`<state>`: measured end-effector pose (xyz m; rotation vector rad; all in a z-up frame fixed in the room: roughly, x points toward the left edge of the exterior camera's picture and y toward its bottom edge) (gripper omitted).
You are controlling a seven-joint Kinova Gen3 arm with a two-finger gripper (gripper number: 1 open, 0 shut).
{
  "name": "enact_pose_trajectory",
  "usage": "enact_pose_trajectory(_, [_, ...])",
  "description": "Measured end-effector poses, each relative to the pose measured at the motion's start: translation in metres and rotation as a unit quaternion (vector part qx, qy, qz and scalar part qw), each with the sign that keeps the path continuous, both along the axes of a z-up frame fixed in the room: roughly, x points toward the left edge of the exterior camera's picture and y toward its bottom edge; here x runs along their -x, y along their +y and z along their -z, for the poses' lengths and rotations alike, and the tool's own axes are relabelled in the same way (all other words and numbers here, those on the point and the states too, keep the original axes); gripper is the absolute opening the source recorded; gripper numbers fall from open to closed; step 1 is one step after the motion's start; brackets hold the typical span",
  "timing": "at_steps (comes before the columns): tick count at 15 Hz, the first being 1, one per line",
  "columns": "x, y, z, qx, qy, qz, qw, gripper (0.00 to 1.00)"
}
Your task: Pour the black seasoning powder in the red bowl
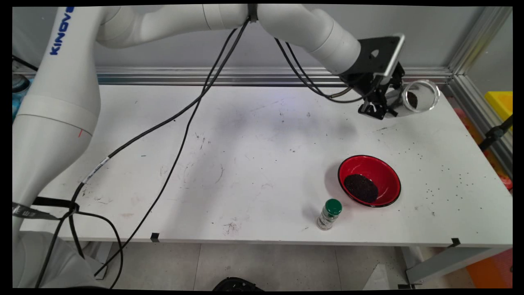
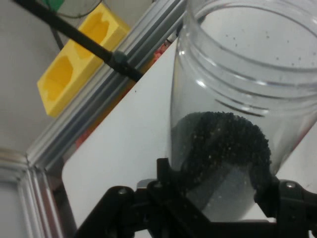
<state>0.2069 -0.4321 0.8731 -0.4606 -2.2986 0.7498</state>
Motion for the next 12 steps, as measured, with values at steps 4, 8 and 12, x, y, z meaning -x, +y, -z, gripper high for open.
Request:
enact_pose_trajectory(4, [0.007, 0.004, 0.005, 0.044, -0.025, 0.036, 0.998, 0.0])
enact_pose_trajectory(8, [0.015, 0.009, 0.013, 0.092, -0.056, 0.076, 0.9913, 0.0])
enact_pose_trajectory(12, [0.019, 0.011, 0.018, 0.138, -0.088, 0.112, 0.9802, 0.0])
